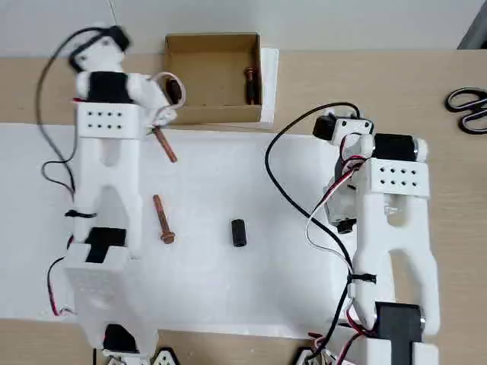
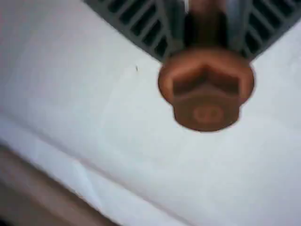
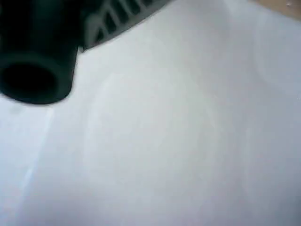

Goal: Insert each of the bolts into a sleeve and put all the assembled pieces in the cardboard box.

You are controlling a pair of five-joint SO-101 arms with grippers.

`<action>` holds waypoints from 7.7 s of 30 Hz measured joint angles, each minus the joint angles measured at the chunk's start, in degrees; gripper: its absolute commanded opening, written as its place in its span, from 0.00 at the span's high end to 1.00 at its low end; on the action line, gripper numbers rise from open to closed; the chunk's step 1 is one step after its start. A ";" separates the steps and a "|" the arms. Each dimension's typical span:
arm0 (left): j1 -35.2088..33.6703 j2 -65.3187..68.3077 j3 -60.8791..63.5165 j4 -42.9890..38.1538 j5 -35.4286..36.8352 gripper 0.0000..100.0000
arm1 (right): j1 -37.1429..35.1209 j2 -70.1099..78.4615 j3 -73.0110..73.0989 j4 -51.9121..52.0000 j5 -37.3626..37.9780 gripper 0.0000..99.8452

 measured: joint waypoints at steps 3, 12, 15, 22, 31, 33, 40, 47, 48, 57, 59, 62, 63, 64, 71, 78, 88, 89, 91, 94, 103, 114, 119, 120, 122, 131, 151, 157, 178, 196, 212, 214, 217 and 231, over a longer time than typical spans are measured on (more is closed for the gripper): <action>2.37 -2.46 0.09 0.00 -2.99 0.99 | 0.00 -0.18 0.00 0.26 0.00 0.99; 8.44 -22.07 14.15 0.00 -12.04 0.99 | -0.09 -17.41 6.33 0.88 0.00 0.99; 8.62 -27.52 22.95 0.00 -12.57 0.99 | -0.09 -23.38 10.90 0.88 0.00 0.99; 9.05 -41.41 36.57 0.00 -12.57 0.99 | -0.09 -33.76 18.64 -0.09 0.00 1.00; 9.05 -60.22 52.92 -3.08 -17.41 0.99 | -0.09 -45.89 24.97 -1.67 0.00 1.00; 9.05 -64.97 58.46 -6.42 -18.02 0.99 | -0.09 -48.44 26.90 -3.87 0.00 1.00; 9.05 -83.52 82.81 -26.29 -20.92 0.99 | -0.09 -56.62 36.13 -15.47 0.00 1.00; 9.05 -101.63 106.02 -47.12 -20.92 0.99 | -0.09 -61.98 46.59 -28.04 0.00 1.00; 9.05 -103.91 108.66 -49.14 -20.92 0.99 | -0.26 -62.59 48.00 -29.63 -0.26 1.00; 9.05 -117.54 119.47 -53.89 -20.92 0.99 | -13.54 -68.66 59.87 -39.12 -11.16 1.00; 9.05 -119.03 120.62 -53.89 -19.78 0.99 | -17.85 -70.59 62.95 -41.58 -12.04 1.00; 9.05 -121.05 122.37 -54.95 -17.41 0.99 | -23.74 -73.76 68.22 -45.36 -12.75 1.00; 9.05 -121.67 123.34 -55.91 -16.88 0.99 | -25.76 -75.08 69.98 -46.77 -12.92 1.00; 9.05 -122.37 124.40 -57.05 -16.62 0.99 | -27.34 -76.48 71.38 -48.09 -12.92 1.00; 11.69 -127.30 131.87 -66.81 -18.11 0.99 | -37.63 -86.77 78.95 -52.22 -12.92 1.00; 15.65 -128.26 132.48 -74.11 -19.16 0.99 | -42.81 -92.57 80.44 -52.48 -12.92 1.00; 17.41 -128.26 132.48 -76.40 -15.47 0.99 | -43.08 -92.75 80.88 -56.18 -12.84 1.00; 18.11 -128.26 132.48 -76.40 -14.95 0.99 | -43.08 -92.75 81.23 -56.35 -12.31 1.00; 19.43 -128.26 132.48 -76.40 -14.42 0.99 | -43.08 -92.75 81.93 -56.62 -11.87 1.00; 20.84 -128.26 132.48 -76.40 -13.45 0.99 | -43.08 -92.75 82.29 -56.62 -11.60 1.00; 21.71 -128.26 132.48 -67.52 -11.52 0.99 | -43.08 -92.75 82.46 -56.62 -11.52 1.00; 25.76 -128.44 130.81 -62.15 -11.08 0.99 | -43.08 -92.66 83.87 -56.62 -11.52 1.00; 25.85 -128.44 129.76 -62.15 -11.08 0.99 | -43.08 -92.66 83.87 -57.49 -11.52 1.00; 25.85 -128.44 129.76 -61.98 -11.08 0.99 | -43.08 -92.66 83.87 -58.29 -11.34 1.00; 26.11 -128.44 129.76 -61.01 -11.08 0.99 | -43.08 -92.66 83.96 -58.99 -9.76 1.00; 26.11 -128.70 128.88 -58.81 -11.08 0.99 | -43.08 -92.57 84.04 -60.22 -6.15 1.00; 23.38 -128.70 128.53 -59.43 -12.48 0.99 | -45.27 -92.66 83.96 -61.63 -5.98 1.00; 23.38 -128.70 128.53 -59.43 -12.48 0.99 | -45.27 -92.66 83.96 -61.71 -5.98 1.00; 28.13 -128.70 128.53 -50.02 -12.22 0.99 | -44.92 -92.66 83.78 -61.71 -3.52 1.00; 31.82 -128.79 128.09 -44.84 -12.40 0.99 | -44.92 -92.57 83.87 -62.95 -2.55 1.00; 31.82 -128.79 128.44 -45.10 -13.19 0.96 | -44.92 -92.57 83.96 -62.95 -2.55 1.00; 31.82 -128.79 128.44 -45.10 -13.19 0.89 | -44.92 -92.57 83.96 -62.95 -2.55 1.00; 32.26 -128.79 128.44 -45.10 -13.19 0.84 | -44.92 -92.57 83.96 -62.95 -2.55 1.00; 31.38 -128.97 128.53 -44.84 -13.19 0.84 | -44.84 -92.57 83.96 -63.03 -2.55 1.00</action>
